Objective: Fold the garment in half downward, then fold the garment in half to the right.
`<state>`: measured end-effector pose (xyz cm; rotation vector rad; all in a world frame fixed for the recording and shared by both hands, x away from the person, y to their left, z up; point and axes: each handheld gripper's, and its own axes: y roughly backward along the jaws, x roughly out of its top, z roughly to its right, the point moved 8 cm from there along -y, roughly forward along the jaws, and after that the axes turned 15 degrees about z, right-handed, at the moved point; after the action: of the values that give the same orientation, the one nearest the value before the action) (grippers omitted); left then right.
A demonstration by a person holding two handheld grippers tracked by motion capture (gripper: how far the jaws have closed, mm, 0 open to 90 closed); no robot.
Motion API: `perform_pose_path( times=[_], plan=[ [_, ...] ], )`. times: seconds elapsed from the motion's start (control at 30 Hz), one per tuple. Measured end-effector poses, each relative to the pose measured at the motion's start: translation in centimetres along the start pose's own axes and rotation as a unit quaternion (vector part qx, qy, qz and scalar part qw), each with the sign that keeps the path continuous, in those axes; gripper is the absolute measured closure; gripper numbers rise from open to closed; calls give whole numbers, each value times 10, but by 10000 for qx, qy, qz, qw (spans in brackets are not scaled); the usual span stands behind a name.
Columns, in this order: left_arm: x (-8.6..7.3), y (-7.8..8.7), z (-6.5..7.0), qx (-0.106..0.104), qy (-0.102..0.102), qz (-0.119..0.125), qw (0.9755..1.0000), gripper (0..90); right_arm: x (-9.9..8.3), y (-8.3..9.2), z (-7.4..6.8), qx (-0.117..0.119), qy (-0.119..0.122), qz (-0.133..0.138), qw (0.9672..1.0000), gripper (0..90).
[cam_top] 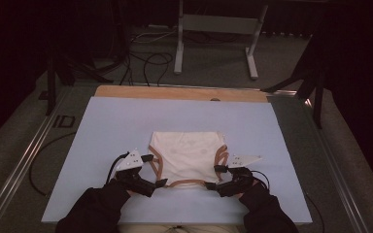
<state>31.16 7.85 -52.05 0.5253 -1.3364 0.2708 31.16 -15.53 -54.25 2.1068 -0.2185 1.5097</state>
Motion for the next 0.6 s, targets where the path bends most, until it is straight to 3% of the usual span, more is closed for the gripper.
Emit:
perform_pose_path(
  times=[0.13,0.33,0.6],
  plan=[
    [1,2,-1,69,-9,23,10000,10,5,1,4,-103,80,130,9998,117],
    [6,6,3,14,-50,83,10000,10,15,3,7,-161,204,236,9994,120],
    [12,13,7,-50,-126,79,9999,8,41,-2,13,-180,333,331,9987,135]
  ],
)
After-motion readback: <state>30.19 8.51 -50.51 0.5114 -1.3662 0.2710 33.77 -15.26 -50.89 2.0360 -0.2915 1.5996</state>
